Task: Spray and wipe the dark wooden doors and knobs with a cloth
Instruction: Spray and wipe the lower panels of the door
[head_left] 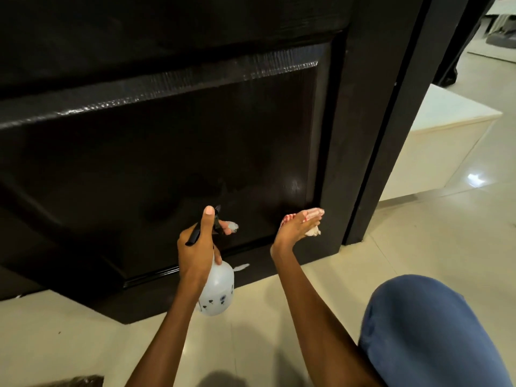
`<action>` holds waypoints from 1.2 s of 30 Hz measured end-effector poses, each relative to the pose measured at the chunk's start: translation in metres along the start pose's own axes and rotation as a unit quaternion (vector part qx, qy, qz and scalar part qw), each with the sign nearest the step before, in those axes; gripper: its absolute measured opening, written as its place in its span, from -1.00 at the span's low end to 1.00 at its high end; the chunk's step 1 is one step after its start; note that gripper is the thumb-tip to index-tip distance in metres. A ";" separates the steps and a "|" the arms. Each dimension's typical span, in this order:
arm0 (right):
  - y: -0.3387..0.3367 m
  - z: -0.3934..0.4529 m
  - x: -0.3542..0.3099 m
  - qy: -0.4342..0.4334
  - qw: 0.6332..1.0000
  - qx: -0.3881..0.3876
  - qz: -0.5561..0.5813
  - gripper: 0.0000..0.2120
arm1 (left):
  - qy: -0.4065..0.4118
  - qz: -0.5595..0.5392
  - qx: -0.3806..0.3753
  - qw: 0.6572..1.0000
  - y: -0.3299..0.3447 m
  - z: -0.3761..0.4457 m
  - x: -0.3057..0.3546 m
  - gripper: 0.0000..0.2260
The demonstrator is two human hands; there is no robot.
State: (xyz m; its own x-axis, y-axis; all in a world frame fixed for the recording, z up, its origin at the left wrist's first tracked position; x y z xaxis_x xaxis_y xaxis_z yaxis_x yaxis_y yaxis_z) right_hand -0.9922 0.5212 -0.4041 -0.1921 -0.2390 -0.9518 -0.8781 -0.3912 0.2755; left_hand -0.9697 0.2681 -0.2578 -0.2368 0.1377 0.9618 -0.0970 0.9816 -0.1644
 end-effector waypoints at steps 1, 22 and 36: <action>0.005 -0.004 -0.009 -0.030 0.999 -0.020 -0.005 -0.41 | 0.003 -0.005 0.011 1.000 -0.005 -0.001 0.000 -0.44; 0.059 -0.073 -0.069 -0.413 0.846 -0.281 -0.188 -0.40 | -0.015 -0.017 0.057 0.998 -0.046 0.004 -0.014 -0.41; 0.086 -0.127 -0.028 -0.680 0.509 -0.367 -0.378 -0.38 | 0.051 -0.081 0.145 0.985 -0.092 -0.005 -0.034 -0.50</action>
State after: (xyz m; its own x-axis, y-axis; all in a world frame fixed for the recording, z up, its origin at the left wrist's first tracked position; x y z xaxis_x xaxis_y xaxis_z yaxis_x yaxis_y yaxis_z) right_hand -1.0071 0.3815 -0.3370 -0.4844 0.8688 0.1025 -0.6219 -0.2597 -0.7388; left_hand -0.9481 0.1735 -0.2738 -0.0980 0.0106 0.9951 -0.4005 0.9150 -0.0492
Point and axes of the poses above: each hand's wrist, its own z-axis towards the middle knuckle, its own y-axis out of the palm, x = y × z, the point moved 9 cm from there along z, towards the middle knuckle, and after that the axes turned 12 degrees about -y, right-handed, at the moved point
